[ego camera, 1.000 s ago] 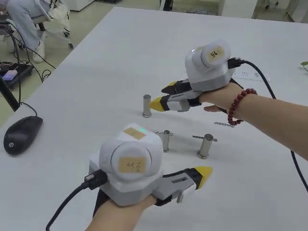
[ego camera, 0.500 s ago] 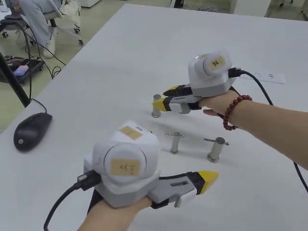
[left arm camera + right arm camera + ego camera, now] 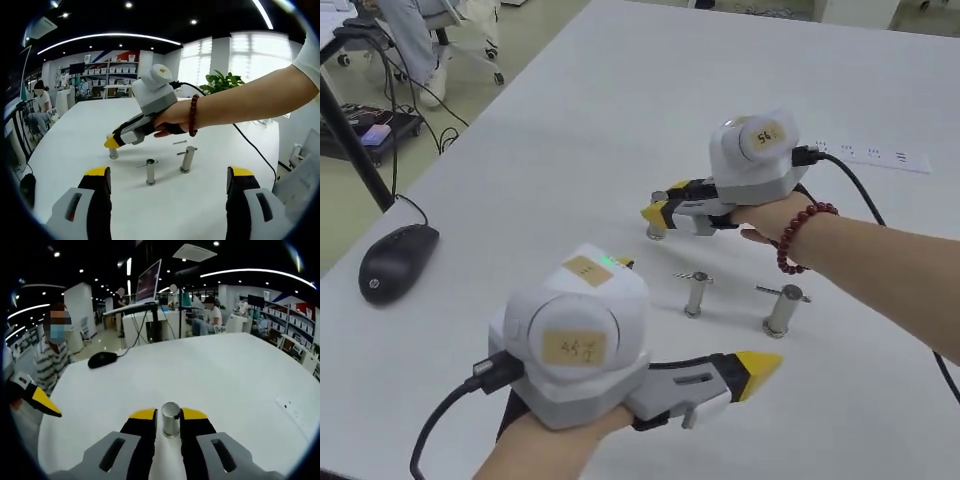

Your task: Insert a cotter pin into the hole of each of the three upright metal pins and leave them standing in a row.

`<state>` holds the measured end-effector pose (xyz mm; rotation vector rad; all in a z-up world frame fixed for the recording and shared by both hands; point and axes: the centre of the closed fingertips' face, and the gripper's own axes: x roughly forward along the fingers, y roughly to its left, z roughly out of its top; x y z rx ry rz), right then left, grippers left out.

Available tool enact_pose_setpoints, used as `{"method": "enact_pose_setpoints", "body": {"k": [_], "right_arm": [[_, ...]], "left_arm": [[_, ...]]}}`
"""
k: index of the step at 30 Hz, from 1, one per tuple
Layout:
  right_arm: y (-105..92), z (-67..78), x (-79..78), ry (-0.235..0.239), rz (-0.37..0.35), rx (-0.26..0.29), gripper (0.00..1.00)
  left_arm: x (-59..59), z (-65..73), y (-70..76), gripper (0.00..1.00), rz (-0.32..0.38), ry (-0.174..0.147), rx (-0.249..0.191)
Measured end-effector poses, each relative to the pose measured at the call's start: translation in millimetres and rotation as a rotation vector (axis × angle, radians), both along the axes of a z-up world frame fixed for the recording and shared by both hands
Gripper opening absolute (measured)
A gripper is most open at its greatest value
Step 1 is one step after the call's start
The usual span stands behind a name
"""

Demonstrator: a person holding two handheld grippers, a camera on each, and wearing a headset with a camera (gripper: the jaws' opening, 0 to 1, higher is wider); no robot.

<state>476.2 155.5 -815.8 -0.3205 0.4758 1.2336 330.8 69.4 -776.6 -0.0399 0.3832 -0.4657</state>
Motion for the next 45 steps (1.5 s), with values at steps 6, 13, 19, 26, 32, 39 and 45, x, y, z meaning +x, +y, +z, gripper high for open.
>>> {"method": "enact_pose_setpoints", "body": {"k": [6,13,19,26,32,39,45], "right_arm": [[-0.7,-1.5,1.9,0.001,-0.020,-0.004,0.15],[-0.2,-1.9,-1.1,0.002,-0.015,-0.019,0.14],[-2.0,-1.0,-3.9,0.016,-0.021,-0.022,0.14],[-12.2,0.1,-5.9,0.024,-0.021,-0.040,0.14],[-24.4,5.4,-2.3,0.020,-0.025,-0.040,0.14],[-46.1,9.6,-4.8,0.006,-0.019,-0.052,0.14],[-71.7,13.8,-5.8,0.003,-0.034,-0.061,0.14]], "left_arm": [[0.2,-1.9,1.5,0.94,0.004,0.008,0.001],[-1.0,-2.5,-0.5,0.93,-0.002,0.011,-0.002],[-0.8,-3.5,-0.8,0.92,-0.003,0.016,0.000],[-2.2,-4.6,0.5,0.90,0.000,0.022,0.005],[-2.5,-4.3,-0.4,0.89,-0.005,0.018,0.009],[-3.4,-3.6,-1.8,0.88,-0.013,0.016,0.018],[-4.5,-2.1,-6.0,0.87,-0.030,0.010,0.027]]}}
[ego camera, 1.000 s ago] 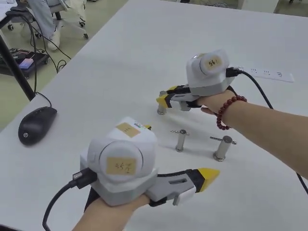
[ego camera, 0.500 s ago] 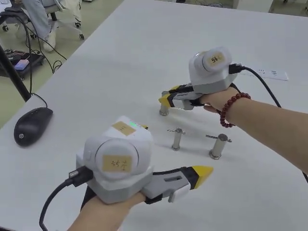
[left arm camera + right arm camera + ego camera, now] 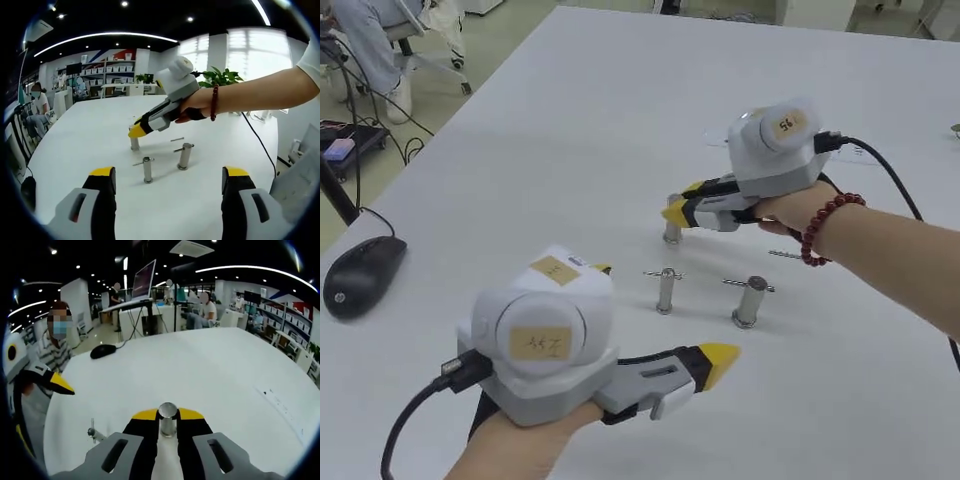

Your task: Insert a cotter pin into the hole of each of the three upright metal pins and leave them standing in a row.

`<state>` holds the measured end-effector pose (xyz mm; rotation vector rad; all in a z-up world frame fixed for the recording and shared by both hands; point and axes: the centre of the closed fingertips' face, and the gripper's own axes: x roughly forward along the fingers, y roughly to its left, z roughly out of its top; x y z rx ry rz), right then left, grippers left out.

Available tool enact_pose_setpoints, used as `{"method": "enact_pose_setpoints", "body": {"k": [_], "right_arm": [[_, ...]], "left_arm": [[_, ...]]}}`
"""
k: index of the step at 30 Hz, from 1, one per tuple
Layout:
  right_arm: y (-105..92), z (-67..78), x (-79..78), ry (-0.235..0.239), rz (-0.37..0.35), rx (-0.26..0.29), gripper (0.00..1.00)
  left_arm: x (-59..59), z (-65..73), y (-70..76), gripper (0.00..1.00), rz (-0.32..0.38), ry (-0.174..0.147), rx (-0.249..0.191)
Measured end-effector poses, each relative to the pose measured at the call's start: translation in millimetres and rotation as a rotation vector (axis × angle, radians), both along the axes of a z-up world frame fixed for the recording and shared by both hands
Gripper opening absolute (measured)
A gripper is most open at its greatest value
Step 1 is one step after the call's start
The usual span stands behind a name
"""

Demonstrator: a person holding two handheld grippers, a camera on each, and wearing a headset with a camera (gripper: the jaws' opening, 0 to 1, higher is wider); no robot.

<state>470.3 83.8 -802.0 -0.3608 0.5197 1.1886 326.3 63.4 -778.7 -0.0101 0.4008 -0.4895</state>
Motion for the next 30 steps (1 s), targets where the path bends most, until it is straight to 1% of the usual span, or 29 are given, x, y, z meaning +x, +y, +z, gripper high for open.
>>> {"method": "enact_pose_setpoints", "body": {"k": [2,3,4,8,10,12,18,23,30], "right_arm": [[-8.1,2.0,-1.8,-0.001,-0.002,0.002,0.14],[-13.2,0.9,3.4,-0.002,-0.004,0.002,0.14],[-16.8,0.8,4.2,-0.004,-0.004,0.000,0.14],[-32.9,2.5,0.7,-0.003,-0.011,-0.002,0.14],[-41.9,3.2,-0.9,-0.009,-0.011,-0.007,0.14],[-51.1,3.4,-1.9,-0.004,-0.017,-0.008,0.14],[-76.3,2.6,-7.9,-0.001,-0.030,-0.015,0.14],[-97.7,1.9,-15.1,-0.010,-0.042,-0.035,0.14],[-118.2,5.9,-23.7,-0.023,-0.064,-0.048,0.14]], "left_arm": [[-0.4,0.0,-1.6,0.87,-0.005,-0.001,0.005],[-0.6,0.1,-2.2,0.87,-0.007,-0.001,0.005],[-1.0,0.7,-3.4,0.87,-0.010,-0.003,0.005],[-2.2,2.2,-6.9,0.86,-0.018,-0.007,0.007],[-2.6,1.9,-9.2,0.86,-0.021,-0.005,0.007],[-3.3,1.6,-11.5,0.86,-0.025,-0.003,0.007],[-5.8,0.6,-15.2,0.85,-0.034,-0.001,0.010],[-6.0,0.7,-16.4,0.84,-0.038,-0.002,0.015],[-5.5,1.7,-17.0,0.83,-0.037,-0.004,0.016]]}}
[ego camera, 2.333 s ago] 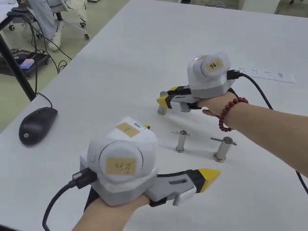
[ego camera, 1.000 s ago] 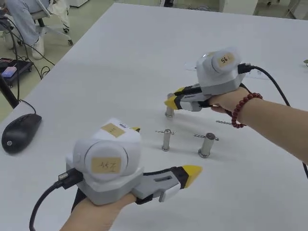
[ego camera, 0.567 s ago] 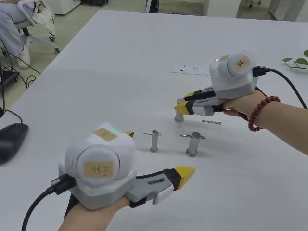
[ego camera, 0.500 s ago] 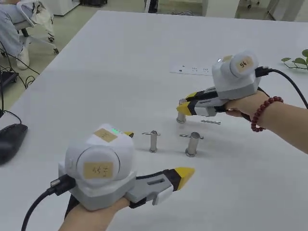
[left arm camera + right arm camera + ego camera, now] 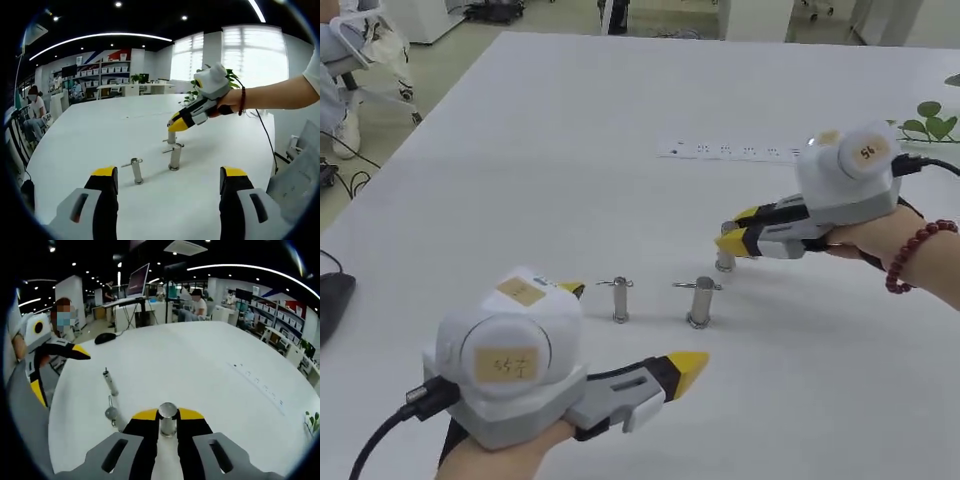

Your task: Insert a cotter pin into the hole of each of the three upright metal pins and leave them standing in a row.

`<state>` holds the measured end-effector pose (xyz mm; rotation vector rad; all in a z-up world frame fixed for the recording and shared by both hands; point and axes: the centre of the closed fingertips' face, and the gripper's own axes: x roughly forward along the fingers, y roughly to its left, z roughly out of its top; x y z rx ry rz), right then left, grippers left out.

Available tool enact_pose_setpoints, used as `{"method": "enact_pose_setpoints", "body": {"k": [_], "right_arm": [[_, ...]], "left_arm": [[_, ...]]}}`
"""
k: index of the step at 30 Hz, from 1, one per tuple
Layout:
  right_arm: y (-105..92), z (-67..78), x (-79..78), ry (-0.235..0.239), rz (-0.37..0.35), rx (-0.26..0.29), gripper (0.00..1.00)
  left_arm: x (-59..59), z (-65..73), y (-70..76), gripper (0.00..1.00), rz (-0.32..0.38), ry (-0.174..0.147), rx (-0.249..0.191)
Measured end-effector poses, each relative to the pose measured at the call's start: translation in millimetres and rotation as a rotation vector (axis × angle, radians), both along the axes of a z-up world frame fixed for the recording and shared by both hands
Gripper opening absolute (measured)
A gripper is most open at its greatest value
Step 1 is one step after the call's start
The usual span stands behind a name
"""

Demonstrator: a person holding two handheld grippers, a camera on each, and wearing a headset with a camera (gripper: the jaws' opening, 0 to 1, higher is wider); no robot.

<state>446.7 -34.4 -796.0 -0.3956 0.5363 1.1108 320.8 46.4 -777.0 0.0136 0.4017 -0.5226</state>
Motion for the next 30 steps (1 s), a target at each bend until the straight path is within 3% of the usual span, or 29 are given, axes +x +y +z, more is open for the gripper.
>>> {"method": "enact_pose_setpoints", "body": {"k": [16,30], "right_arm": [[-29.6,-1.0,-26.6,0.013,-0.062,0.003,0.14],[-43.4,-11.6,-44.1,0.038,-0.120,0.004,0.14]], "left_arm": [[-2.5,3.0,0.6,0.83,0.003,-0.005,0.003],[-4.1,3.9,-2.5,0.82,-0.004,-0.009,0.005]]}}
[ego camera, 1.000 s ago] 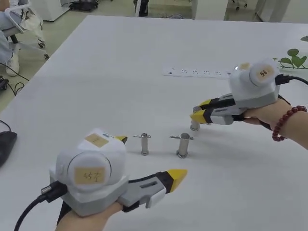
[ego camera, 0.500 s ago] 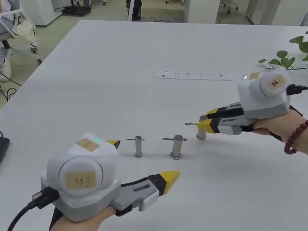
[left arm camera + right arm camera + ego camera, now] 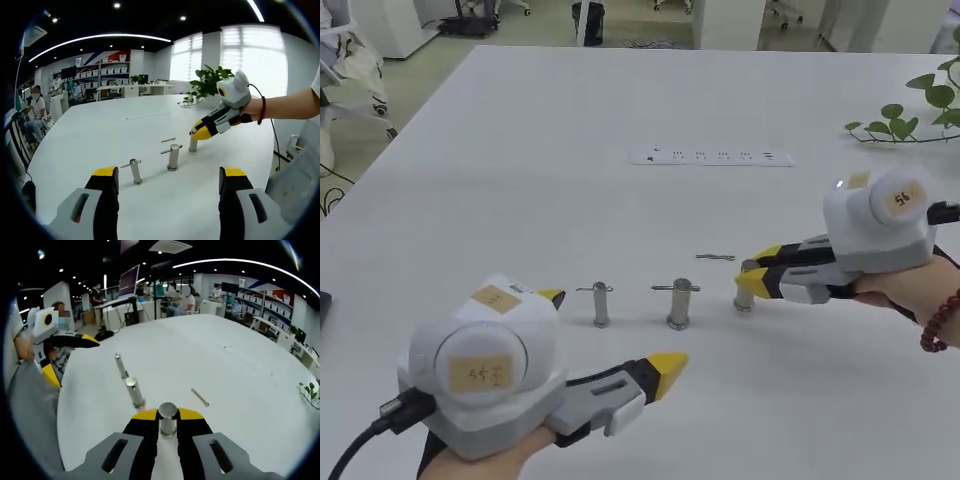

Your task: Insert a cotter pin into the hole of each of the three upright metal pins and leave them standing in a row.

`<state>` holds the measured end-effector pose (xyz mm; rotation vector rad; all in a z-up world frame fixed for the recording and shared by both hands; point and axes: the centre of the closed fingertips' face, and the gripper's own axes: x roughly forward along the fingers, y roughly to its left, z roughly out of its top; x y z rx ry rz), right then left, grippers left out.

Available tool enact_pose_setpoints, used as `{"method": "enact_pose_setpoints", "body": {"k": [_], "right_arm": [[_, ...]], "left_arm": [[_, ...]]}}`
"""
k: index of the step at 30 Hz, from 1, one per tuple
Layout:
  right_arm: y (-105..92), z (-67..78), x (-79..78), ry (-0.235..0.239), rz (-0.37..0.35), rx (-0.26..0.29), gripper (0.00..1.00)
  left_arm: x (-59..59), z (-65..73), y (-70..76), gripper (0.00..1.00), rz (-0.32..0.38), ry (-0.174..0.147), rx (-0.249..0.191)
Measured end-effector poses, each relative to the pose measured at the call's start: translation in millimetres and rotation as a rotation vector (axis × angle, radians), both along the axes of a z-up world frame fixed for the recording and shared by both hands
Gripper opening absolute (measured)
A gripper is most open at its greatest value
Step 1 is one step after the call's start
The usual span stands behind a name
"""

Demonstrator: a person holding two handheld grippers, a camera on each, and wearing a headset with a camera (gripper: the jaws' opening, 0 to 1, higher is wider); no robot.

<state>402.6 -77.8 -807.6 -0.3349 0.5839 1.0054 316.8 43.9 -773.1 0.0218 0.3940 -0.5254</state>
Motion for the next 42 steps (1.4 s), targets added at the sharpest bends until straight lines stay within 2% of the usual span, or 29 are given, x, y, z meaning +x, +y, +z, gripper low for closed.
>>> {"method": "enact_pose_setpoints", "body": {"k": [20,31,34,37,40,42], "right_arm": [[-7.1,-11.6,-11.8,0.022,-0.046,0.021,0.14],[-8.5,-10.6,-13.3,0.010,-0.077,0.065,0.15],[-8.7,-13.0,-12.8,0.042,-0.100,0.085,0.16],[-8.7,-15.8,-14.6,0.044,-0.099,0.080,0.19],[-5.8,-10.5,-16.6,0.060,-0.107,0.119,0.22],[-5.5,-7.4,-16.2,0.061,-0.108,0.121,0.23]], "left_arm": [[-1.6,1.2,-1.4,0.81,-0.006,-0.005,-0.004],[-1.2,2.5,0.5,0.80,-0.006,-0.009,-0.003],[-1.4,2.5,0.5,0.80,-0.007,-0.008,-0.001],[-1.6,3.3,0.6,0.80,-0.007,-0.010,0.001],[-1.6,5.1,1.8,0.80,-0.007,-0.015,0.004],[-1.5,4.9,2.6,0.80,-0.006,-0.013,0.004]]}}
